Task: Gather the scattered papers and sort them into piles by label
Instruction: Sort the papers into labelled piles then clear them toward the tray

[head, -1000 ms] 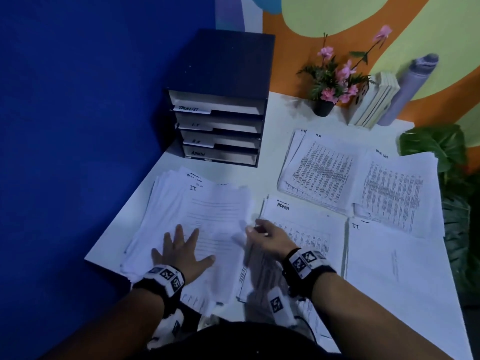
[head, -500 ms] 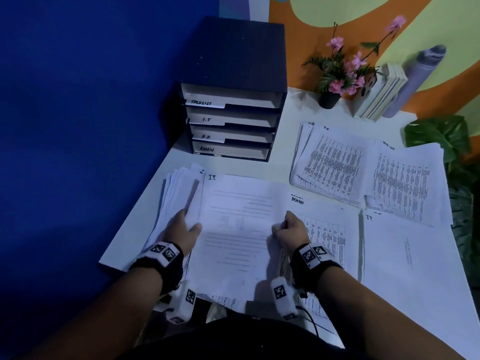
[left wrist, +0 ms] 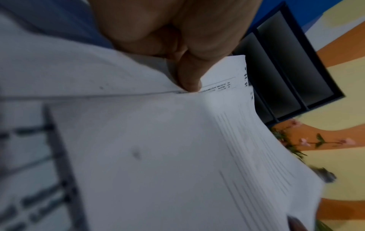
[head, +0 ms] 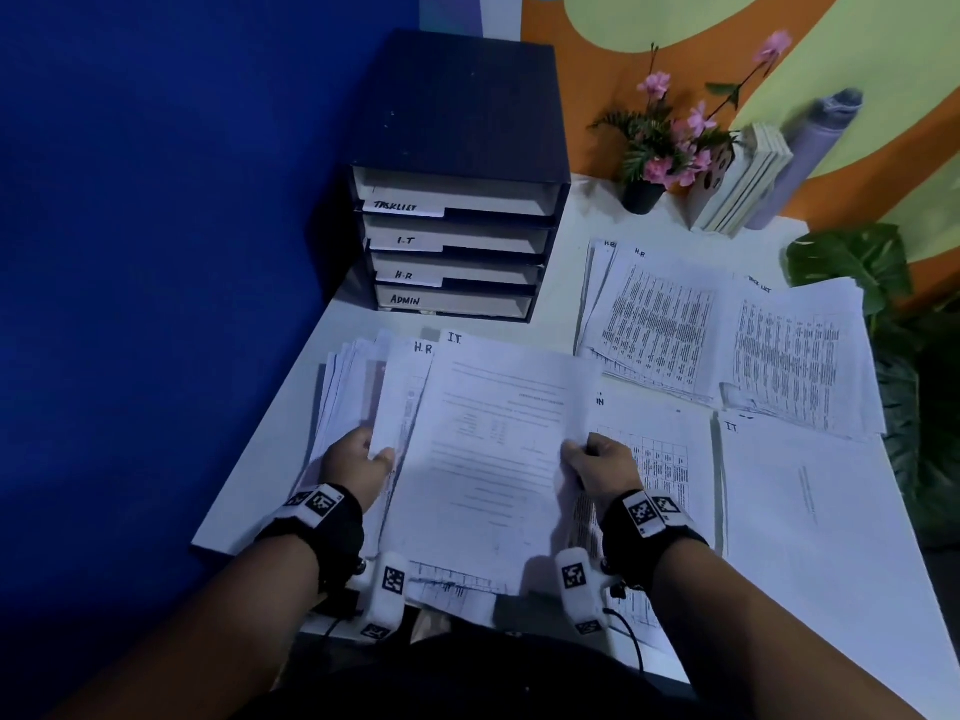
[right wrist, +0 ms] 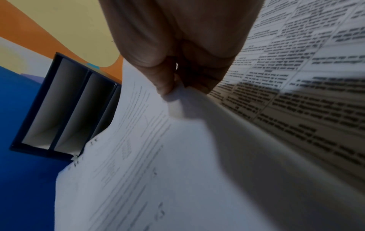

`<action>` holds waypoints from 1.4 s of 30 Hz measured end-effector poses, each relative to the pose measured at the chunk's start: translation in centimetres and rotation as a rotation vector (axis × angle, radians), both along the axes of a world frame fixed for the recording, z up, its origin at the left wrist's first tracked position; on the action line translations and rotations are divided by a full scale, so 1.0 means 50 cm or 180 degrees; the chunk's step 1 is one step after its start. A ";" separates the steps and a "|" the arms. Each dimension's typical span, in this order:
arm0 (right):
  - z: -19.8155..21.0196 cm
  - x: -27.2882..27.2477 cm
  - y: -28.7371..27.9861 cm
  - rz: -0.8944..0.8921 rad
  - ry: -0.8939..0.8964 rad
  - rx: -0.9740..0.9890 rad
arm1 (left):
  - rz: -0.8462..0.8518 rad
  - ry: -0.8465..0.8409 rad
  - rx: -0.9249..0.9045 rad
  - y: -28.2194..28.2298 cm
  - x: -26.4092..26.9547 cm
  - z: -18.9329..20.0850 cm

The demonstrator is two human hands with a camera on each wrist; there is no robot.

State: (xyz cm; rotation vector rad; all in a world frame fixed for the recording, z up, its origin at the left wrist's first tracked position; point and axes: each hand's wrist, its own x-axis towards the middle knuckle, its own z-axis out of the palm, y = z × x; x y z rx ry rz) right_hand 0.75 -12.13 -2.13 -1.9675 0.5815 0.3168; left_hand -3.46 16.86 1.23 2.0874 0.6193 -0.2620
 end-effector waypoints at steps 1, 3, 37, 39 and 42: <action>-0.003 -0.001 0.006 0.0060 0.0036 0.0041 | -0.0045 -0.0065 -0.0160 -0.008 0.000 0.000; 0.000 0.000 0.019 0.0063 0.0026 0.0051 | -0.0182 -0.0100 -0.0334 -0.022 0.002 -0.009; 0.069 0.015 -0.061 -0.0073 -0.0532 -0.0698 | -0.0537 -0.0511 -0.0570 -0.067 0.019 0.071; 0.085 0.018 -0.089 -0.0131 -0.0624 -0.0982 | -0.0403 -0.0582 -0.0425 -0.081 0.029 0.076; 0.102 0.016 -0.161 -0.0357 -0.0540 -0.1206 | -0.0262 -0.0652 -0.0249 -0.100 0.045 0.082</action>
